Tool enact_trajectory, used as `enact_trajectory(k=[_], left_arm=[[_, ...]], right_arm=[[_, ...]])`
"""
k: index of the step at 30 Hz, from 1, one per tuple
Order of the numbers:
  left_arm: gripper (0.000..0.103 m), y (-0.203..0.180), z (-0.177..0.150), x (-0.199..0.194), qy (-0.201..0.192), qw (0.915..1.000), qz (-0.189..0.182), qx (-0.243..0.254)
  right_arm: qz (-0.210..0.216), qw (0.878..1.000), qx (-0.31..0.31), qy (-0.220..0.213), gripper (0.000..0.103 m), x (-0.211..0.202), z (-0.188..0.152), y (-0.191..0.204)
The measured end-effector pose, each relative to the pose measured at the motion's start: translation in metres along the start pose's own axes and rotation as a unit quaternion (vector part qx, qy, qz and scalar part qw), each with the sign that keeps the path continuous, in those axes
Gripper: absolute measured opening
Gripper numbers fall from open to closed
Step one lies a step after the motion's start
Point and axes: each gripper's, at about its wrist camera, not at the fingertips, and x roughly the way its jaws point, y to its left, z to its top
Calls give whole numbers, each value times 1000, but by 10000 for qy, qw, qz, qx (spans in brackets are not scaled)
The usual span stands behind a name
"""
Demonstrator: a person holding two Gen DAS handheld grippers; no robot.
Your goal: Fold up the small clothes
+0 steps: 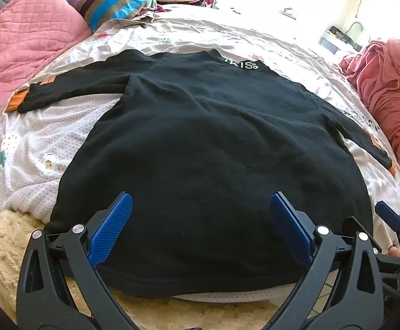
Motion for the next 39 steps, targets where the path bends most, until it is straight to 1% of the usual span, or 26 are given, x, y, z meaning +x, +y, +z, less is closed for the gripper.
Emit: enact_trajectory(k=[39], left_arm=[[94,-1,-1,-2,-15,10000,-1,65]], right_arm=[[-93,10000,23,13,99,-1,-2,-5]])
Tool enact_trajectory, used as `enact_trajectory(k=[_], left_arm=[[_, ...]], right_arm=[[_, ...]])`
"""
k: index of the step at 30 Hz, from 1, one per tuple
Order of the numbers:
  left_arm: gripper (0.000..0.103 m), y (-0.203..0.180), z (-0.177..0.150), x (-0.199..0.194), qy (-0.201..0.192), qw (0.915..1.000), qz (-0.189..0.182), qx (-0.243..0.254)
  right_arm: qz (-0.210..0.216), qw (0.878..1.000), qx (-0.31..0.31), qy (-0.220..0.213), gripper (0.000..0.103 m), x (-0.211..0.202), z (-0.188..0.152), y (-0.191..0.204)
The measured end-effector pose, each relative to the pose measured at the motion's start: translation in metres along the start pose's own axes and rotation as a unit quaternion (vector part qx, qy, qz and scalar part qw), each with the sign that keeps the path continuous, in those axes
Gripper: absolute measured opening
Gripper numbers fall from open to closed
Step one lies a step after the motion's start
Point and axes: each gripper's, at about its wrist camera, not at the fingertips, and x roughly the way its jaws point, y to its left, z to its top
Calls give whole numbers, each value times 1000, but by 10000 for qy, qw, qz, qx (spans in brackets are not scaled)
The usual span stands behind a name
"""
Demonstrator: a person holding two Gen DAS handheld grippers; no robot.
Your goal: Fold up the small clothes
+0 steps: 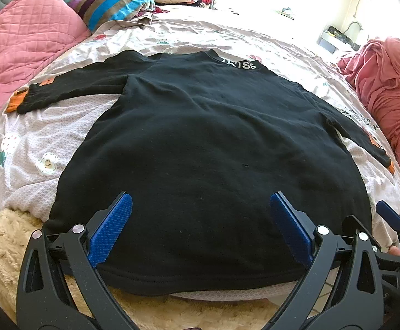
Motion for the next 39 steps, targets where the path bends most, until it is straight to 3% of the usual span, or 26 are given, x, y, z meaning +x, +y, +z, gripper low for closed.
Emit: enact_trajectory(k=[28,39], left_arm=[[94,-4,-1,0,-26,10000,13,47],[94,-11,26,7,-42,10000,-60,62]], right_arm=[[72,9999,116,-67,99,0,7,-5],[76,9995,267,-139,99,11,32,-18]])
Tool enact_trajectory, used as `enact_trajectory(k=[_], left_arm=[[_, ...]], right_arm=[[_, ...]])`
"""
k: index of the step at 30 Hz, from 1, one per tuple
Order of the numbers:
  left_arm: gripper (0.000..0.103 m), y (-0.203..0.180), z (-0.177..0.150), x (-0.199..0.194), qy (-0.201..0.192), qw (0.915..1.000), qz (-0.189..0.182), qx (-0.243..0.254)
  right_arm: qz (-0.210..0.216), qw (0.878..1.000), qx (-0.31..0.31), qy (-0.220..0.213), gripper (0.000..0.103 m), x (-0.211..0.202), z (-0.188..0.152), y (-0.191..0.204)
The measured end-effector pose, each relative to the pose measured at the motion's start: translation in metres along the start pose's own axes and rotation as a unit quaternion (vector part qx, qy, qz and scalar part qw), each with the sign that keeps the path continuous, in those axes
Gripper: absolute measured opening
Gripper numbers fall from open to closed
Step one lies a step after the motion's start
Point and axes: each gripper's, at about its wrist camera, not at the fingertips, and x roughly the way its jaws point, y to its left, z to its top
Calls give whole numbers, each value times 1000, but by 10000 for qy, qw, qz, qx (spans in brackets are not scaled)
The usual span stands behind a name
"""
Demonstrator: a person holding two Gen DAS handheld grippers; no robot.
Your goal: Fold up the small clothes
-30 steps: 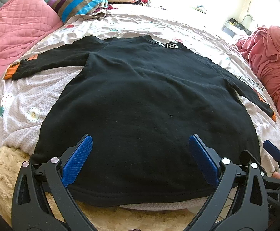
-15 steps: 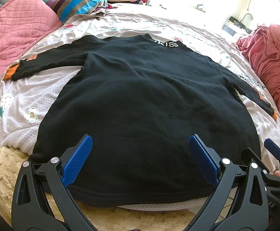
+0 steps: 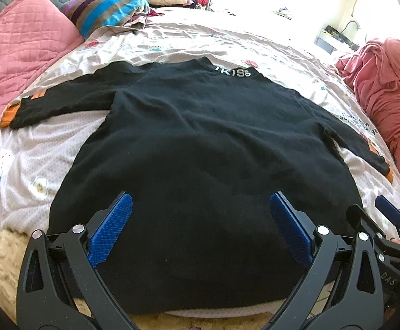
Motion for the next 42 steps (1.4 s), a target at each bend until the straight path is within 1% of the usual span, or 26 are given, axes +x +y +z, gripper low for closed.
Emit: enact_trajectory(k=[3,18,25,31,37,42], left_arm=[[94,-1,11,1,-45,10000,-76,-27],[94,1,52,11,-120,9998,-49,-139],[94,-1,72,17,-180,9996,-128,-177],[94,-7,85,29,-89,9997,-212,-129],[94,-17,98,41,-29,9996,-281,-49],[94,-29,108,54,47,9995,-313,61]], right_arm=[[-12,10000,27,-29,99,5,8,-4],[9,9995,277,-121,99,27,47,-25],[-118,9983,531,-188,99,38,69,-45],[-248,9969,711,-229,99,46,82,-64],[-440,9953,817,-270,99,52,89,-83],[-637,9924,1028,-234,99,59,90,-106]])
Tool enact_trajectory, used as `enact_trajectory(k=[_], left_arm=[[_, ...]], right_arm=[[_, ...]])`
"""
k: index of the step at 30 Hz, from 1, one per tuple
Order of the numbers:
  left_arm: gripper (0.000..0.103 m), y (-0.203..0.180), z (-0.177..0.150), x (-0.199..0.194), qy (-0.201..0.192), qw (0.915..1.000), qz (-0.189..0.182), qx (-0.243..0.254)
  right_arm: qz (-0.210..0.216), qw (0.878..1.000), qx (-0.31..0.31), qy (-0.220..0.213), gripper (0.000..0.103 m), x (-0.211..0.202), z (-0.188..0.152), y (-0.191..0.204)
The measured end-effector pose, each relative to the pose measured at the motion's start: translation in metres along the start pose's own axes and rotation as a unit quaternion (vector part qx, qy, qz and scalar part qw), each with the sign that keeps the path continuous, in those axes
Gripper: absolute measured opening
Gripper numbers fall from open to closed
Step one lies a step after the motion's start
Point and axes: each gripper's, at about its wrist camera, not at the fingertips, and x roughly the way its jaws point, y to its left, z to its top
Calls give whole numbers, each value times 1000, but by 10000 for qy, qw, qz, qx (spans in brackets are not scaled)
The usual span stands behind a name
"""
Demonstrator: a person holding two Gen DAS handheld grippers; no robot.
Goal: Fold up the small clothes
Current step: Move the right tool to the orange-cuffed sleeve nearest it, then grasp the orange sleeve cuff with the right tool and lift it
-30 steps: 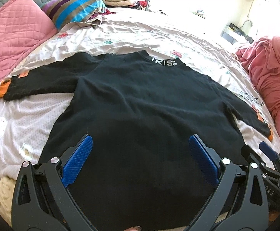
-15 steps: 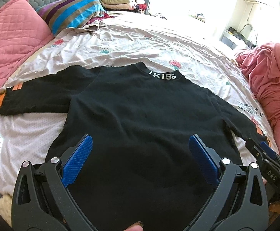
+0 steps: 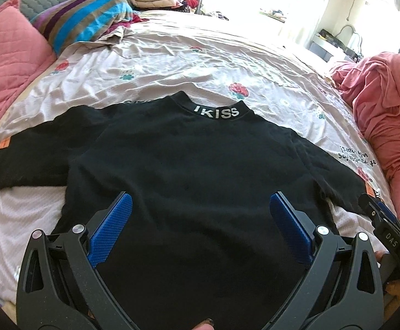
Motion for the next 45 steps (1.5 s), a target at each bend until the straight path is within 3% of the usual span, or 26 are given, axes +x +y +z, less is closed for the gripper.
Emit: enact_trajectory(k=[18,24,28,37,39,41,45], left_arm=[[94,-16,13,50,289,9995,-43,99],[94,-12,20,68,362,9993,38,81],[94,-6,30,77,395,9992,-99,-62],[94,8,54,95,381,9993,-41,-57],[94,11,59,96,355,9994,5,6],[94,17,63,95,337,9994,-1,-12],[94,36,60,90,287,9987,-299,-310]], right_arm=[[-896,9894,1092,348,99,33,-3,-98],[-1195,9759,1739,550,99,41,-16,-136],[-1202,9691,2072,588,99,46,-20,-154],[-1241,9473,2943,244,98,61,-5,-196],[-1272,9387,3205,56,86,61,-2,-204],[-1271,9295,3462,-89,67,61,-2,-211],[-1236,9208,3685,-338,46,58,-6,-217]])
